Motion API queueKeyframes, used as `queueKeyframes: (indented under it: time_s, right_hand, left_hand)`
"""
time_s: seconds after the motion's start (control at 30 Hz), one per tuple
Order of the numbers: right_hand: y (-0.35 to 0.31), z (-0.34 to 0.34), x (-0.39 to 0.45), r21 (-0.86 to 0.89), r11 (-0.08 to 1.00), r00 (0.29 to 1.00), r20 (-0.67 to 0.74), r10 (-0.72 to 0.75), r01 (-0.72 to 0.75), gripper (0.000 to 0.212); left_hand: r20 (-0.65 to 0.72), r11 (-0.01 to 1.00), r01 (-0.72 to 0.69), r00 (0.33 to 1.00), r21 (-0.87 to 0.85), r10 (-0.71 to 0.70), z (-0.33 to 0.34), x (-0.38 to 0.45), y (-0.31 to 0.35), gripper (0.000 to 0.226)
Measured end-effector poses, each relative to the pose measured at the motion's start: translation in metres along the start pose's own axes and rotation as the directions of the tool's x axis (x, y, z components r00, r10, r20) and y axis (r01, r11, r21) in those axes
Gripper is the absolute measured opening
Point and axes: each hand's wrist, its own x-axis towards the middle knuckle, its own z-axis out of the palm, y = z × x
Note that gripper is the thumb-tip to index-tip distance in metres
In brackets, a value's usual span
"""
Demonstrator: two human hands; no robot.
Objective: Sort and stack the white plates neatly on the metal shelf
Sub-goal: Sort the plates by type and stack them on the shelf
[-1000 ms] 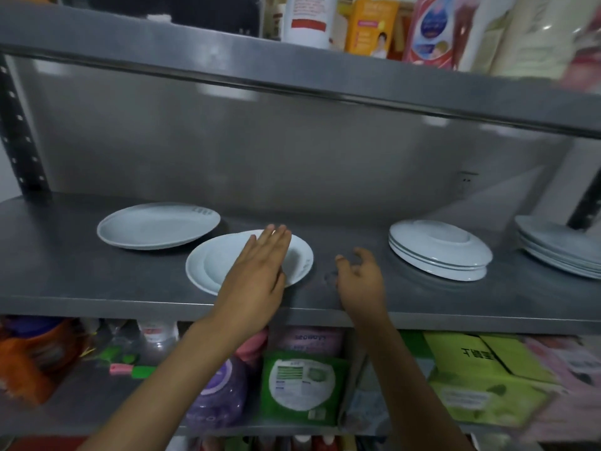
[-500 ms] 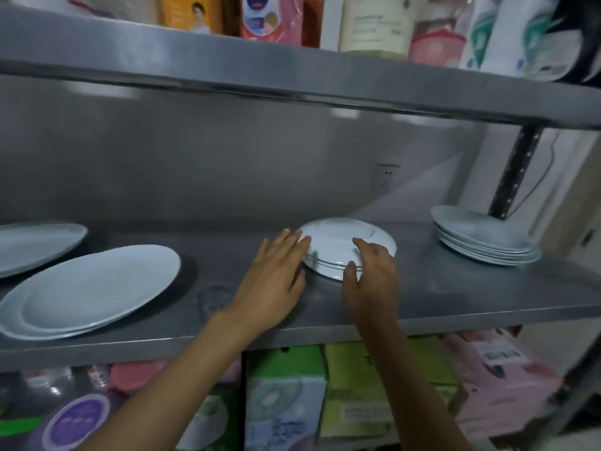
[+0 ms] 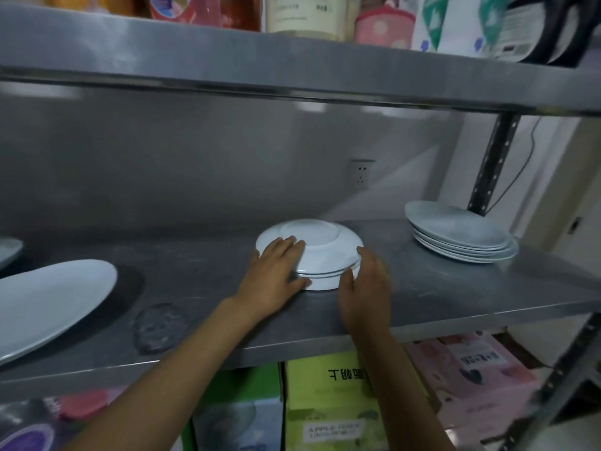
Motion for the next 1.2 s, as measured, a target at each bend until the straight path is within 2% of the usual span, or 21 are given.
queueKeyframes:
  time_s: [0.13,0.23,0.43,0.53,0.77,1.03,1.13,1.2]
  right_hand:
    - [0.003,0.001,0.000,0.011,0.998,0.998,-0.025,0.062,-0.061,0.041]
    - [0.003,0.000,-0.001,0.012,0.998,0.997,-0.044,0.065,-0.065,0.038]
    - [-0.002,-0.003,-0.003,0.028,0.996,0.994,-0.066,0.084,-0.083,0.039]
    - [-0.006,-0.003,-0.005,0.044,0.994,0.992,-0.068,0.107,-0.104,0.039]
    - [-0.018,0.000,-0.013,0.069,0.995,0.995,-0.058,0.078,-0.074,0.039]
    - [-0.059,0.010,-0.019,0.153,0.987,0.998,-0.059,-0.032,0.041,0.036]
    - [-0.086,0.021,-0.022,0.252,0.964,0.996,-0.007,-0.084,0.083,0.035]
    - [-0.104,0.029,-0.023,0.341,0.939,0.996,0.053,-0.072,0.050,0.034]
  left_hand:
    - [-0.053,0.998,-0.059,0.997,0.019,0.060,-0.004,-0.003,-0.003,0.060]
    - [-0.029,0.996,-0.073,0.997,0.055,0.074,-0.011,-0.007,-0.003,0.054]
    - [-0.035,0.988,-0.099,0.994,0.117,0.103,-0.015,-0.016,-0.004,0.056]
    - [-0.091,0.985,-0.047,0.994,0.165,0.063,-0.013,-0.015,-0.007,0.057]
    - [-0.219,0.950,0.203,0.964,0.237,-0.151,-0.032,-0.011,-0.010,0.050]
    - [-0.407,0.972,0.232,0.892,0.043,-0.195,-0.068,-0.027,-0.035,0.037]
    - [-0.490,0.965,0.218,0.832,-0.142,-0.260,-0.087,-0.039,-0.043,0.022]
    - [-0.521,0.929,0.236,0.775,-0.286,-0.357,-0.099,-0.047,-0.049,0.013]
